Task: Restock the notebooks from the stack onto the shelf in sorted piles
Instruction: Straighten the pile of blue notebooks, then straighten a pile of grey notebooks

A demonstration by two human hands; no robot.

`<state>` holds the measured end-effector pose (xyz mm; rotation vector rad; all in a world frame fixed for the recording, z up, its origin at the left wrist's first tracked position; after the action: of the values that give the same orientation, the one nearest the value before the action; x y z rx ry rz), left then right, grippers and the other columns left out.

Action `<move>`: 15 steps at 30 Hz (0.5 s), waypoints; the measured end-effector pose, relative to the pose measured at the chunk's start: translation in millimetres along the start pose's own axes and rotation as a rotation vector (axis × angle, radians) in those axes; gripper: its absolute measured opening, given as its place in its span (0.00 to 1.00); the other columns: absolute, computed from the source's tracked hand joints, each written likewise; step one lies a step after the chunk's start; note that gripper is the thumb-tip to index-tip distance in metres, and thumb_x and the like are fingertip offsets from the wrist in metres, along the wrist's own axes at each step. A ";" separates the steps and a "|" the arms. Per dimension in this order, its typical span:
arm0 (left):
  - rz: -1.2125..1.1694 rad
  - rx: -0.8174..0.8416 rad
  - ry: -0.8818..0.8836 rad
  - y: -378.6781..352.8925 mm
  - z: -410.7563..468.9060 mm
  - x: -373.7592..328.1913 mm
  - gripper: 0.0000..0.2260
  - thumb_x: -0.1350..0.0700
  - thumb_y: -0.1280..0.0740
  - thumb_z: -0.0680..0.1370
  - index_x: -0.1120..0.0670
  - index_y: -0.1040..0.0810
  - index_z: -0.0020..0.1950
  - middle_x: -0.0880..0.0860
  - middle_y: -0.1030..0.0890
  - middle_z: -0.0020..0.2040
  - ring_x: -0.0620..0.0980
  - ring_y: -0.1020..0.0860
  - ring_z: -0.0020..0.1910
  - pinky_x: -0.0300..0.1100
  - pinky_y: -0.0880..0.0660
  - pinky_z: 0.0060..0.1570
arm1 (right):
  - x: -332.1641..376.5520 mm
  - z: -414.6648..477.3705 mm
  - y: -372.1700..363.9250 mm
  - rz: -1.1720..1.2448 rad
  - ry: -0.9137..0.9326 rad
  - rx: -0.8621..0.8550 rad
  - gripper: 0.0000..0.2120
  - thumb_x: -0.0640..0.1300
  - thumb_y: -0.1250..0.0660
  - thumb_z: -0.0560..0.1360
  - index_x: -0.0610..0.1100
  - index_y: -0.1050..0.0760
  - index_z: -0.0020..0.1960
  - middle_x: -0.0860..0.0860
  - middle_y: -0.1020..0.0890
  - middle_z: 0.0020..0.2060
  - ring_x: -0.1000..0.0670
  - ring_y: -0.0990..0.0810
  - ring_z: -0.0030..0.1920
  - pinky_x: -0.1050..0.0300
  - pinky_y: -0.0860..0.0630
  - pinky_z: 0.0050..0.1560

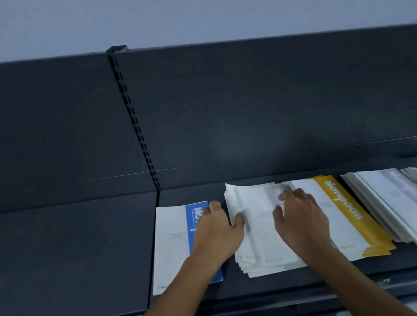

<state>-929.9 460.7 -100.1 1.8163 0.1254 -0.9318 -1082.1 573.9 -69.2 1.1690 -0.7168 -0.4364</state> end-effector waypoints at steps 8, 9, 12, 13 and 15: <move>-0.022 0.078 0.384 -62.0 17.7 -13.6 0.43 0.38 0.28 0.72 0.59 0.46 0.74 0.58 0.32 0.71 0.61 0.31 0.70 0.49 0.29 0.55 | -43.8 0.7 -32.9 -0.186 0.196 0.275 0.15 0.43 0.40 0.81 0.40 0.25 0.65 0.44 0.30 0.66 0.45 0.31 0.65 0.56 0.24 0.55; -0.058 0.083 0.438 -60.9 18.4 -12.7 0.43 0.40 0.26 0.71 0.60 0.45 0.73 0.57 0.29 0.67 0.59 0.28 0.66 0.47 0.29 0.51 | -42.7 -1.4 -37.1 -0.196 0.219 0.293 0.16 0.42 0.41 0.81 0.39 0.26 0.67 0.42 0.31 0.67 0.44 0.31 0.66 0.56 0.25 0.56; -0.261 0.101 0.494 -58.6 23.0 -8.6 0.29 0.47 0.22 0.68 0.59 0.29 0.61 0.50 0.22 0.52 0.49 0.22 0.49 0.44 0.24 0.44 | -43.0 -2.6 -42.0 -0.177 0.221 0.313 0.18 0.42 0.40 0.81 0.38 0.28 0.69 0.42 0.32 0.68 0.44 0.33 0.67 0.58 0.25 0.57; -0.326 0.098 0.502 -57.2 23.1 -7.6 0.21 0.49 0.22 0.68 0.56 0.25 0.53 0.49 0.21 0.48 0.47 0.21 0.44 0.43 0.23 0.40 | -42.8 -2.0 -41.9 -0.161 0.222 0.313 0.18 0.43 0.40 0.81 0.38 0.27 0.68 0.42 0.32 0.68 0.45 0.33 0.67 0.58 0.25 0.57; -0.429 0.093 0.502 -52.6 22.0 -8.9 0.13 0.54 0.22 0.69 0.52 0.25 0.44 0.47 0.19 0.41 0.46 0.21 0.40 0.39 0.27 0.33 | -42.4 1.0 -41.1 -0.092 0.212 0.311 0.17 0.46 0.40 0.82 0.40 0.27 0.67 0.43 0.30 0.66 0.45 0.31 0.66 0.58 0.25 0.59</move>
<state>-973.3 469.0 -137.2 2.1226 0.8228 -0.7542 -1110.7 586.6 -119.3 1.5207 -0.5597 -0.2771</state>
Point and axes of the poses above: each hand's wrist, its own z-axis towards the middle knuckle, its own y-axis out of the back of the hand, x = y × z, the point moved 6 cm from there along z, towards the middle knuckle
